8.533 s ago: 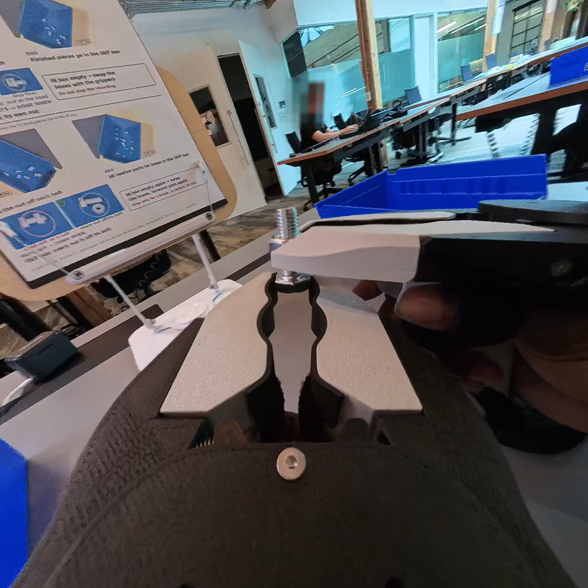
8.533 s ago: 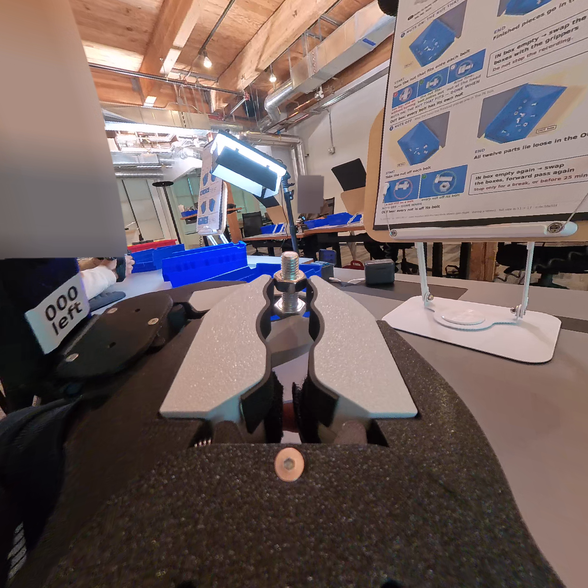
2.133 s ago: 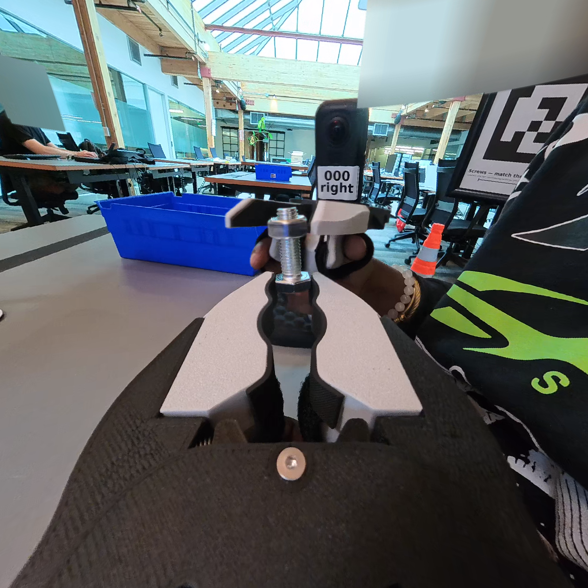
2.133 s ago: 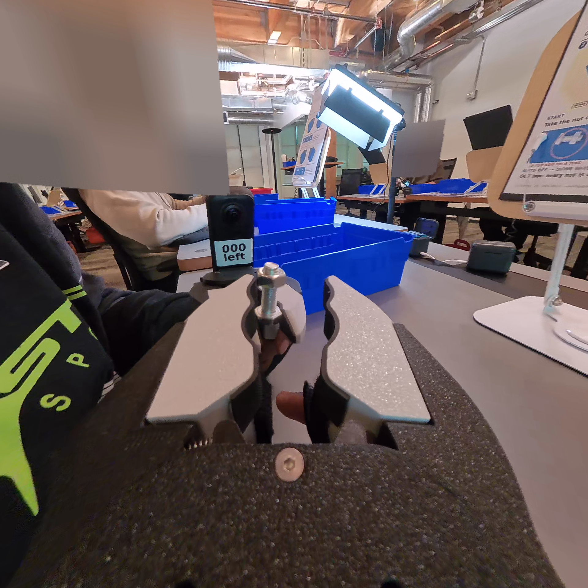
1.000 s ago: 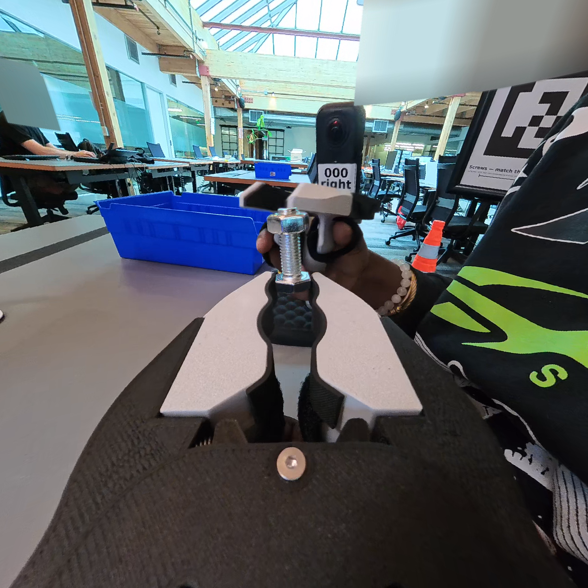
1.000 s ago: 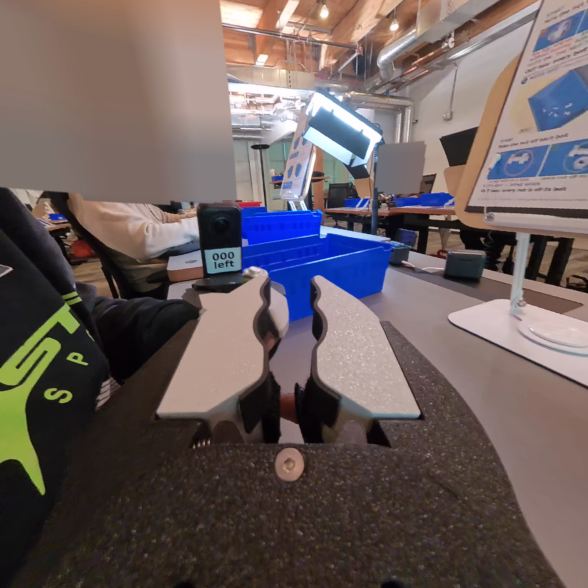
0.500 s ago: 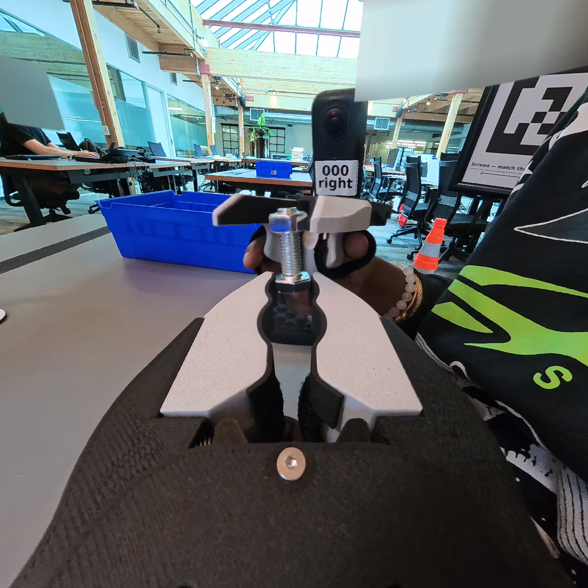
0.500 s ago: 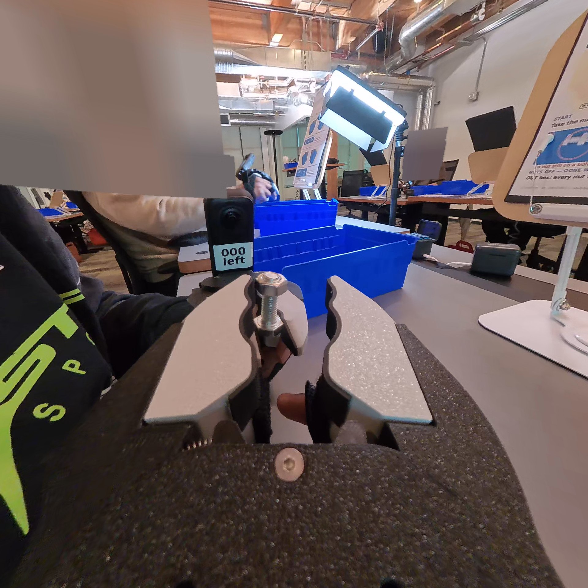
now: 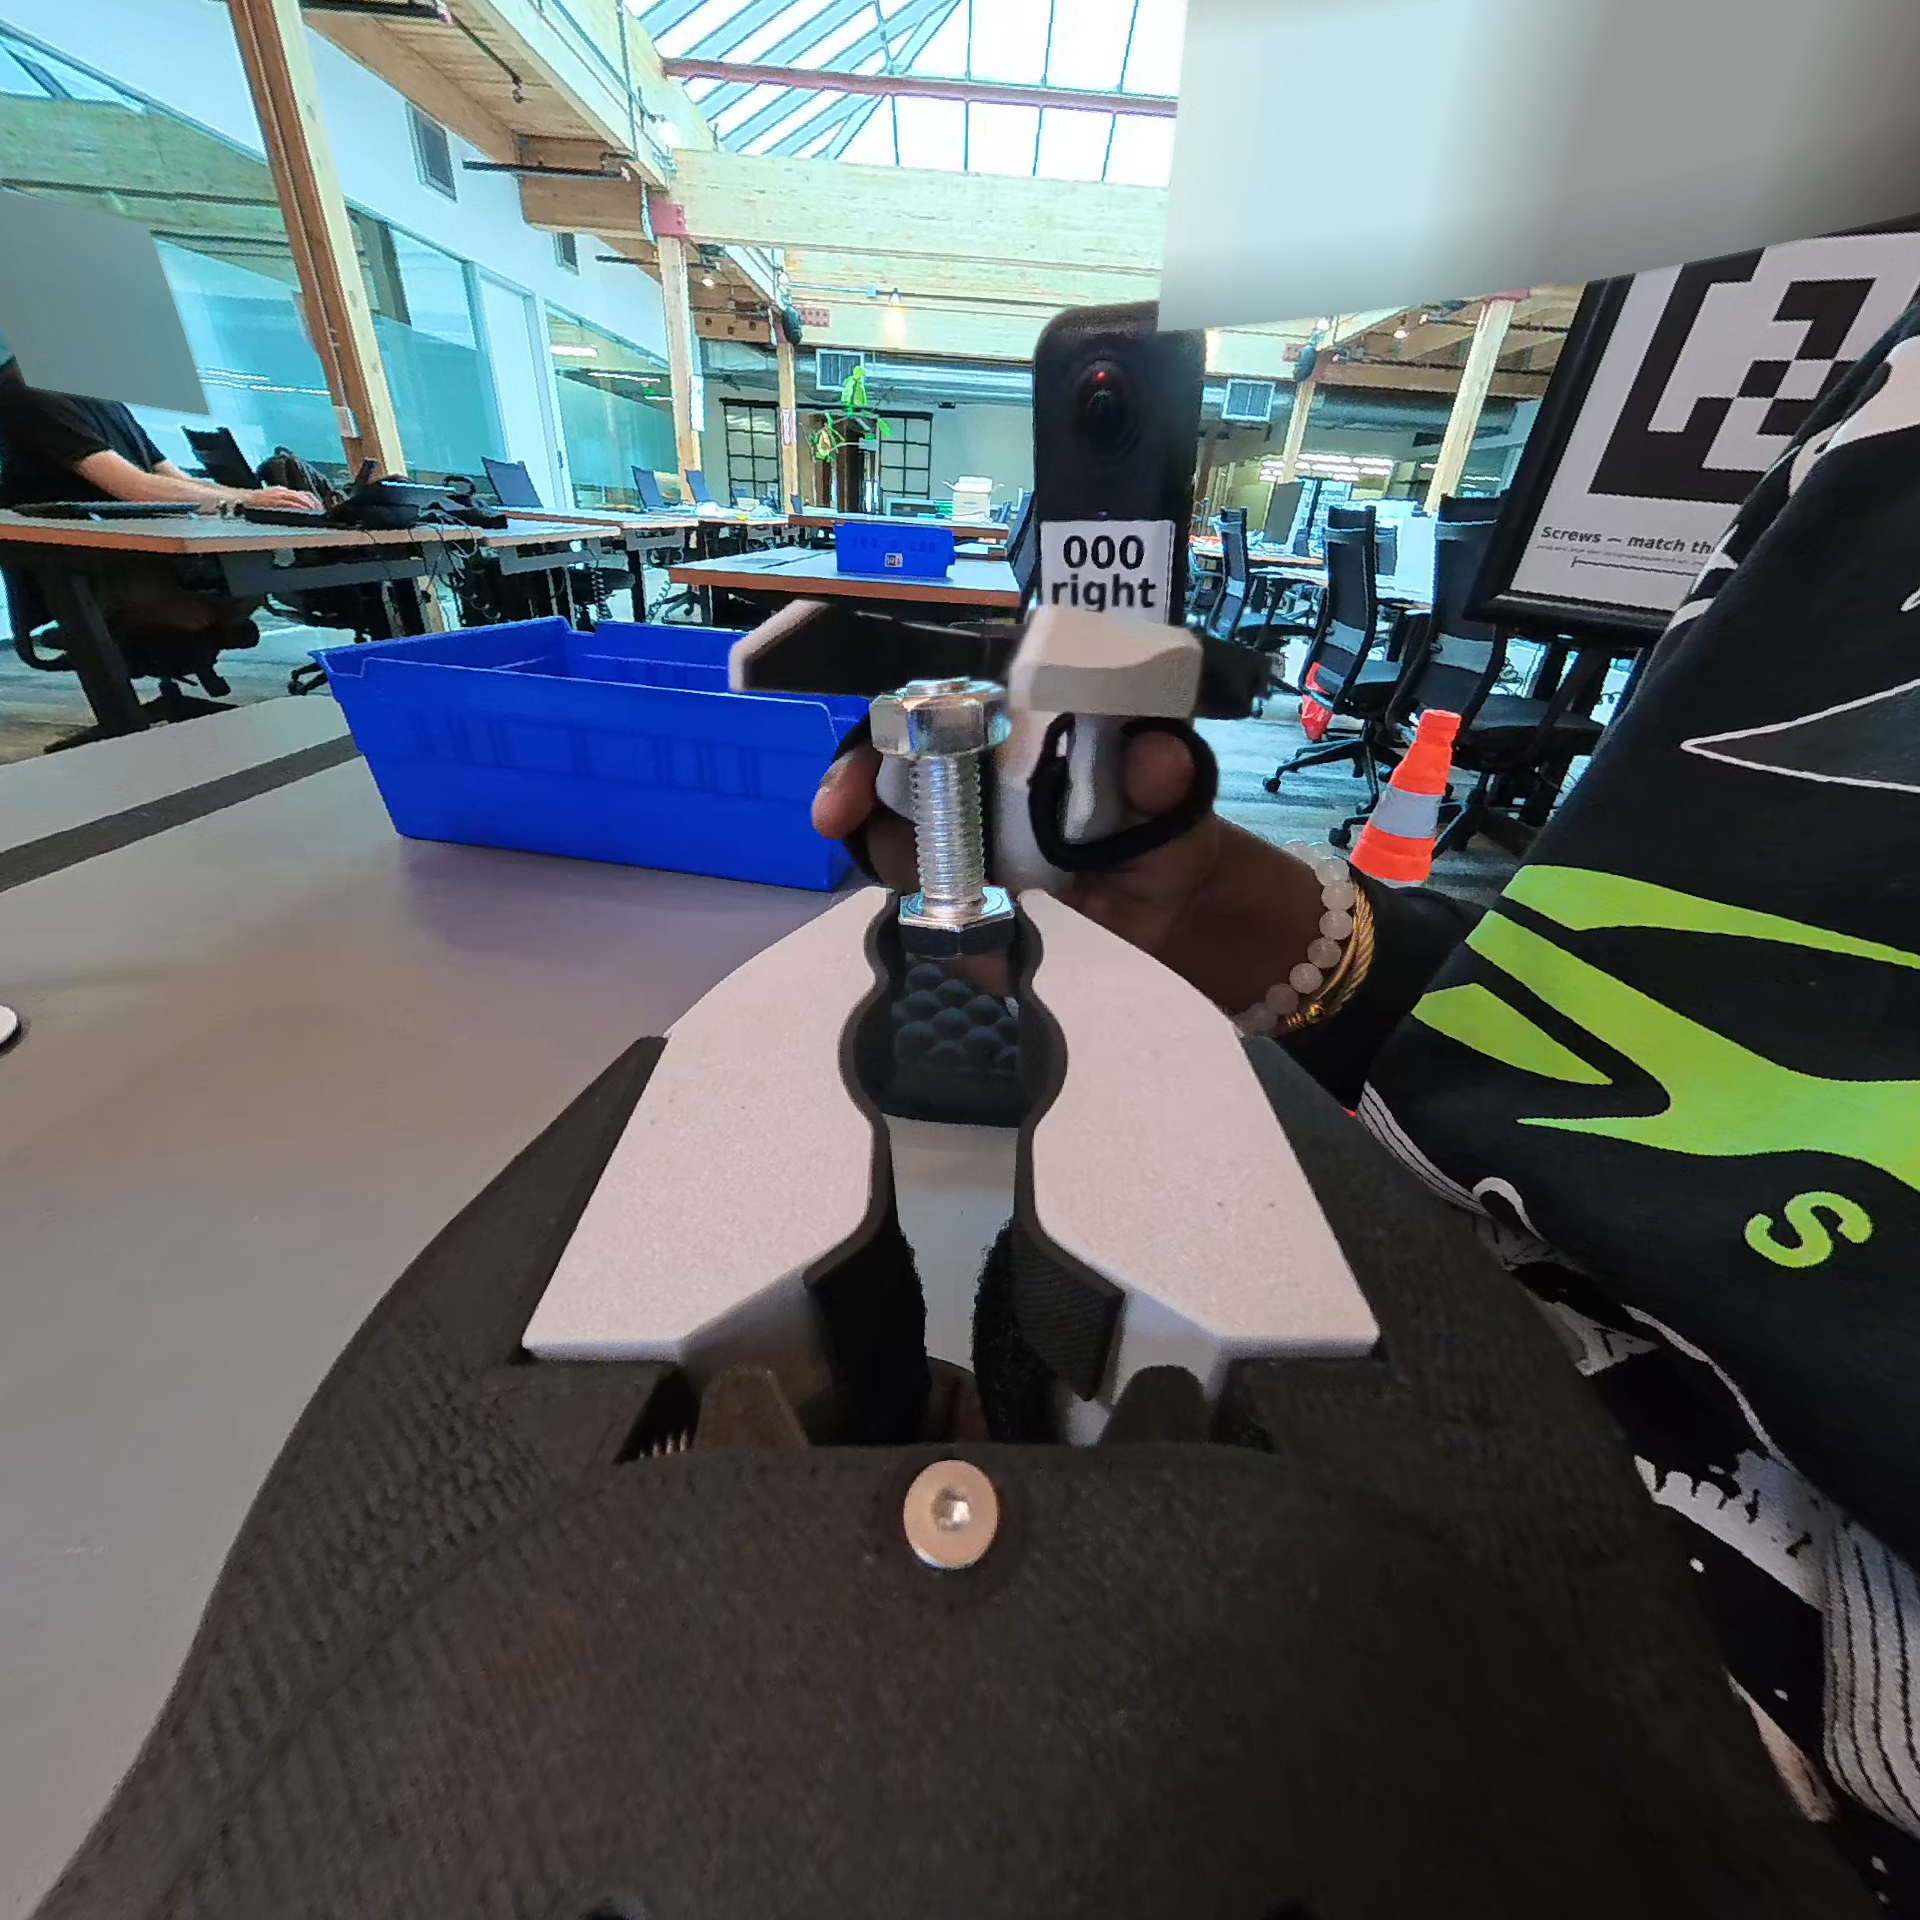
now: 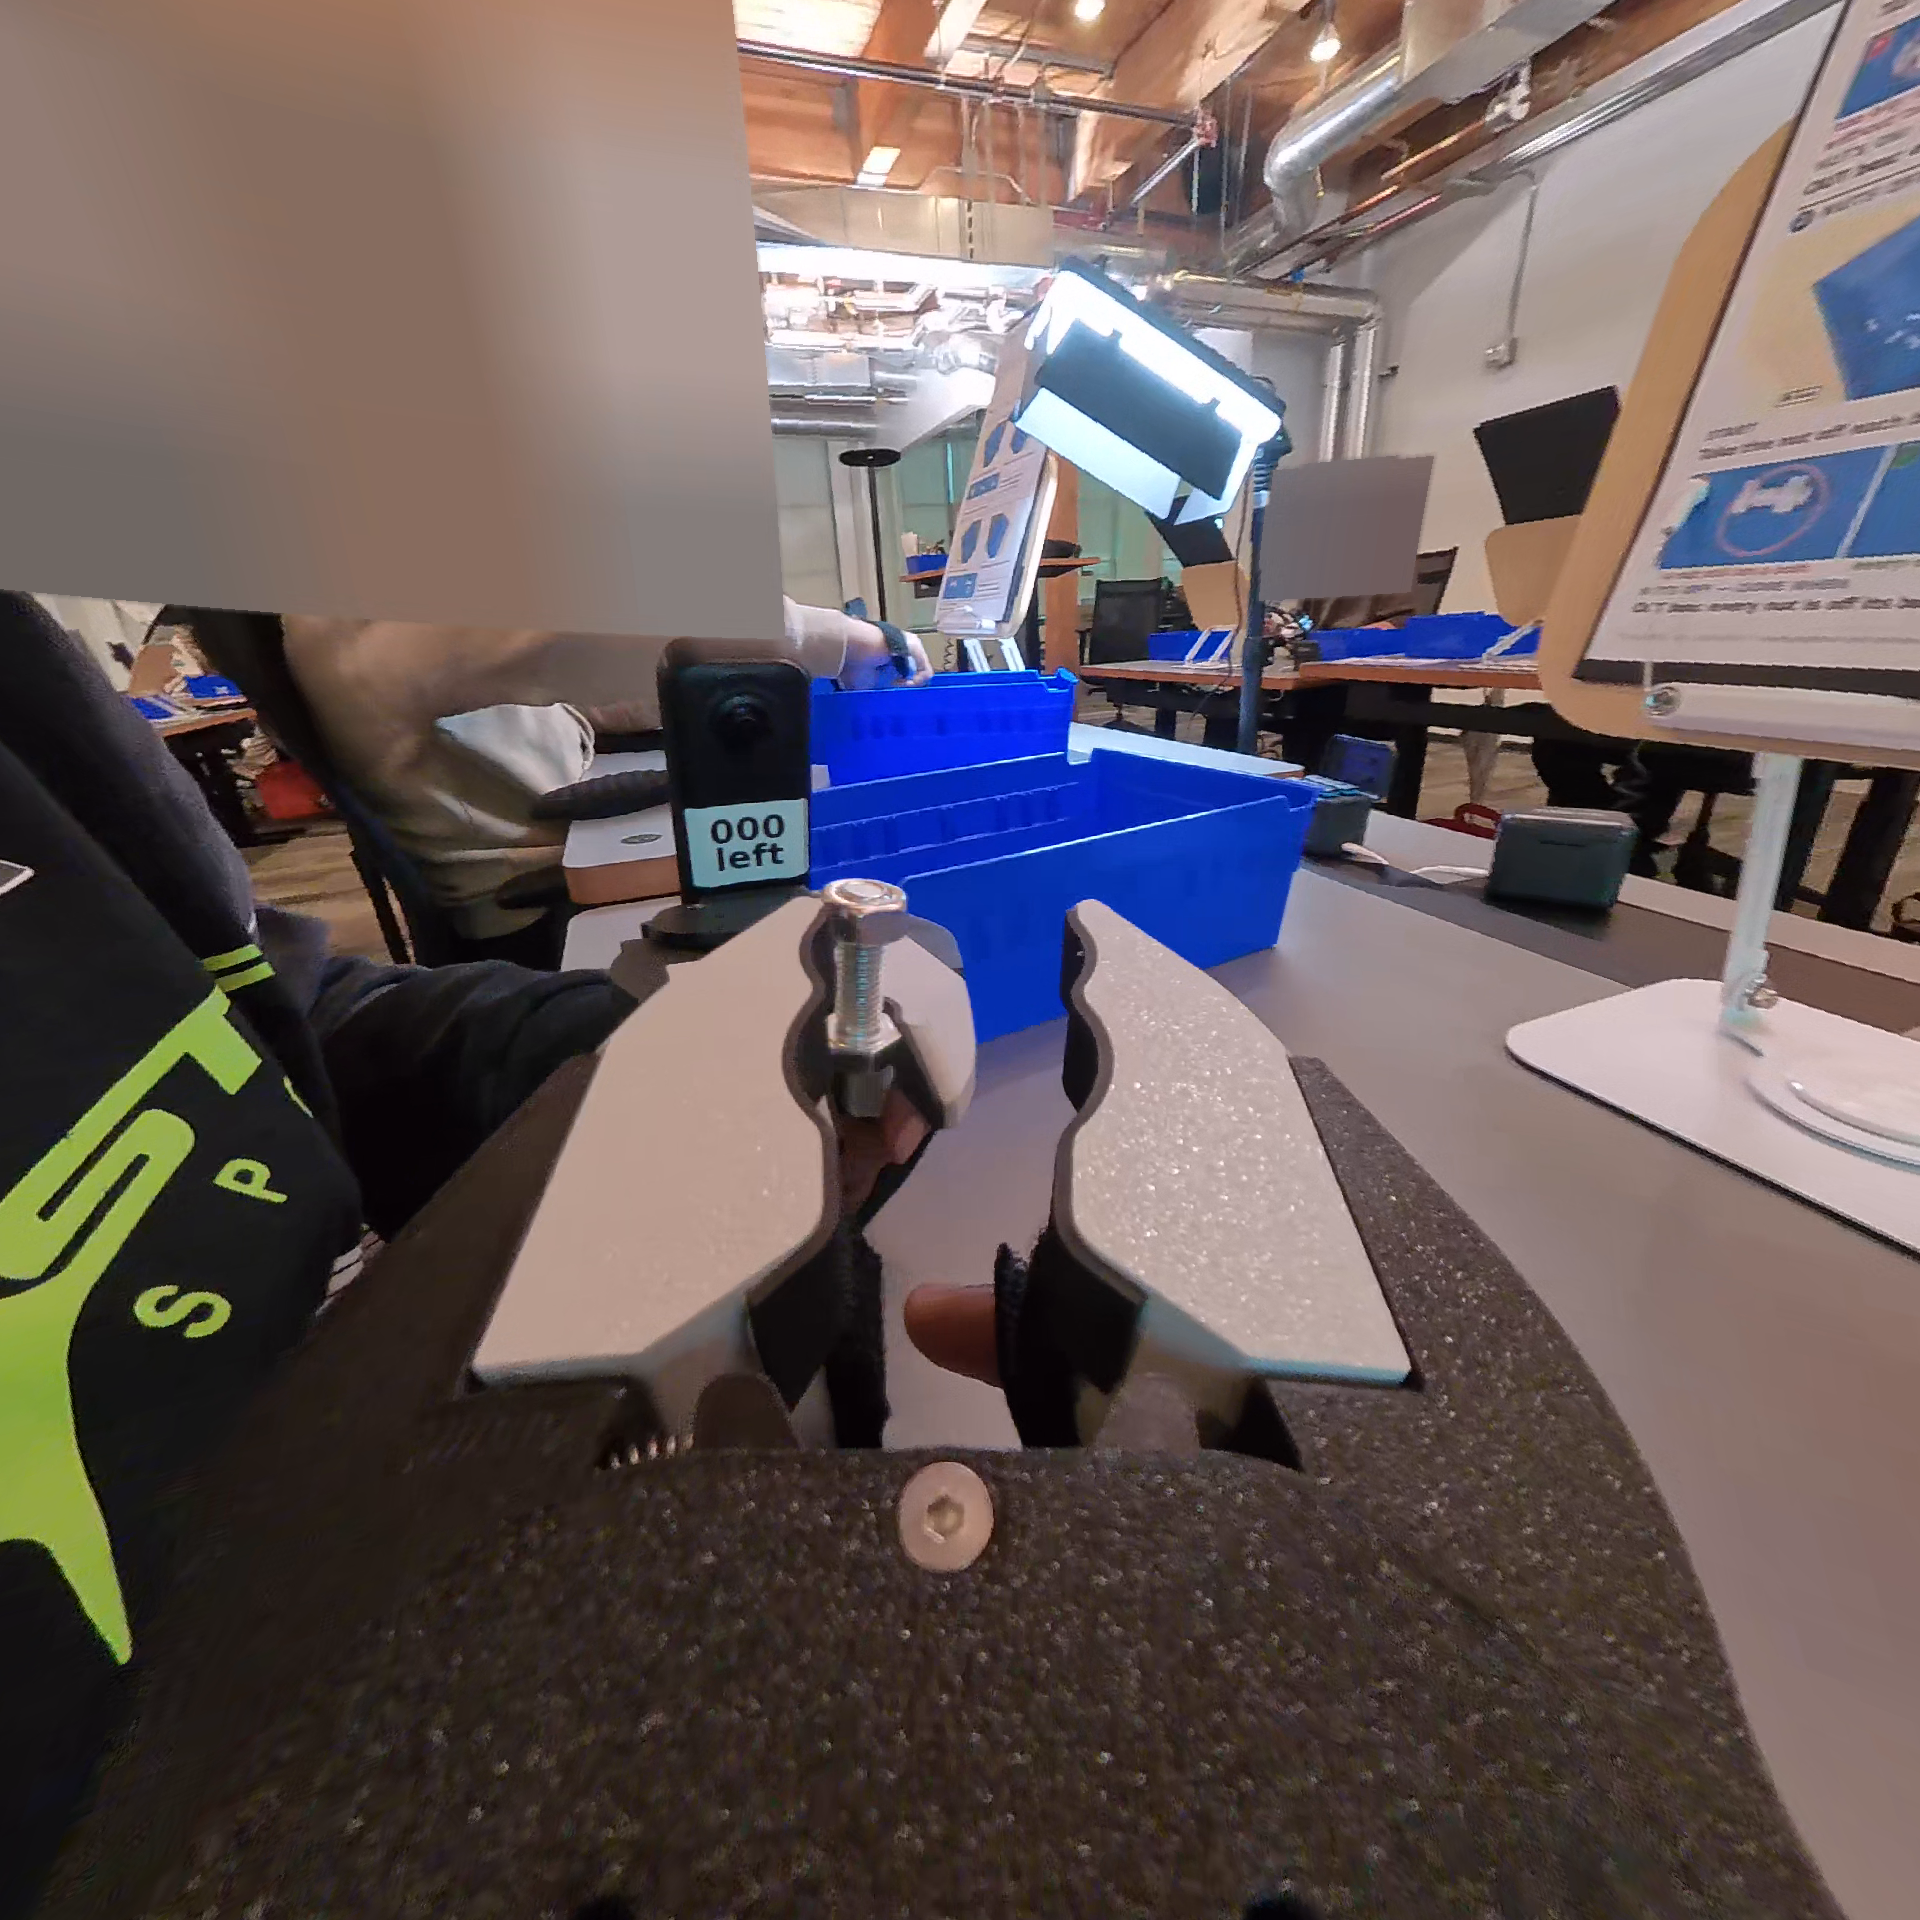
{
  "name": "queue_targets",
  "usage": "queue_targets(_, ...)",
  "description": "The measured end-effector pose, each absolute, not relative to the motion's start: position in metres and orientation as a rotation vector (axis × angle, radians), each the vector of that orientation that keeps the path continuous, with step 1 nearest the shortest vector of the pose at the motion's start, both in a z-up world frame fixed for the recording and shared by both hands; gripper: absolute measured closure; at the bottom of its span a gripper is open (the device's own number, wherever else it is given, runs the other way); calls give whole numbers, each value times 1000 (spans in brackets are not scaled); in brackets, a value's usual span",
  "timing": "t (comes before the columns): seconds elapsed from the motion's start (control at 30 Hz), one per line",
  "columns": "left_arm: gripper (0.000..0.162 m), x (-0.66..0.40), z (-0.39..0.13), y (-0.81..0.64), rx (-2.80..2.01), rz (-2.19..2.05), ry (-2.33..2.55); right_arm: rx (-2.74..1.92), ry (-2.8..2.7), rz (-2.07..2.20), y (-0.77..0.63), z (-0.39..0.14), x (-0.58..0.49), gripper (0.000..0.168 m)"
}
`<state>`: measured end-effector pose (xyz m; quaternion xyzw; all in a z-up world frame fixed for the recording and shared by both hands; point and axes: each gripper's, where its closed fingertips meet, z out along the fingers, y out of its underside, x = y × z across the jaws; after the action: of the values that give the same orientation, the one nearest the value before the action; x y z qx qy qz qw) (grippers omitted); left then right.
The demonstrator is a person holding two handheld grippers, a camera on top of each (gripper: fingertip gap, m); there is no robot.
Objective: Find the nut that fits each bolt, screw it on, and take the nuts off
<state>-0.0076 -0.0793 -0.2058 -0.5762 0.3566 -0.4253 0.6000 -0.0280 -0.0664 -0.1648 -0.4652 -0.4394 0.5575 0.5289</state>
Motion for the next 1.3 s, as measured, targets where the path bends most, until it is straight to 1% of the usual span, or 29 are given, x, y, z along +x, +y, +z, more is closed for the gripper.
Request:
queue_targets(0.1,143,-8,-206,-79,-1335,-985,826,-1107,-1056,1346,-71,-164,-36,121)
queue_targets(0.23,143,-8,-206,-79,-1335,-980,829,-1111,-1073,1344,-74,-165,-46,119)
queue_targets(0.57,143,-8,-206,-79,-1334,-981,828,-1123,-1063,1333,-69,-168,-35,123)
queue_targets(0.6,143,-8,-205,-79,-1334,-982,824,-1125,-1057,1328,-67,-169,-31,126)
queue_targets(0.67,143,-8,-204,-80,-1324,-991,824,-1142,-1028,1279,-58,-171,-23,143)
queue_targets(0.77,143,-7,-205,-80,-1330,-987,829,-1148,-1008,1267,-52,-170,-15,148)
queue_targets(0.83,143,-7,-205,-80,-1328,-988,828,-1128,-998,1295,-54,-166,-15,143)
queue_targets(0.97,143,-7,-206,-80,-1333,-986,830,-1106,-1030,1343,-65,-163,-26,126)
queue_targets(1.03,143,-7,-206,-80,-1335,-984,832,-1103,-1053,1348,-69,-163,-34,121)
queue_targets(1.3,144,-7,-206,-80,-1332,-984,833,-1110,-1050,1382,-74,-164,-52,120)
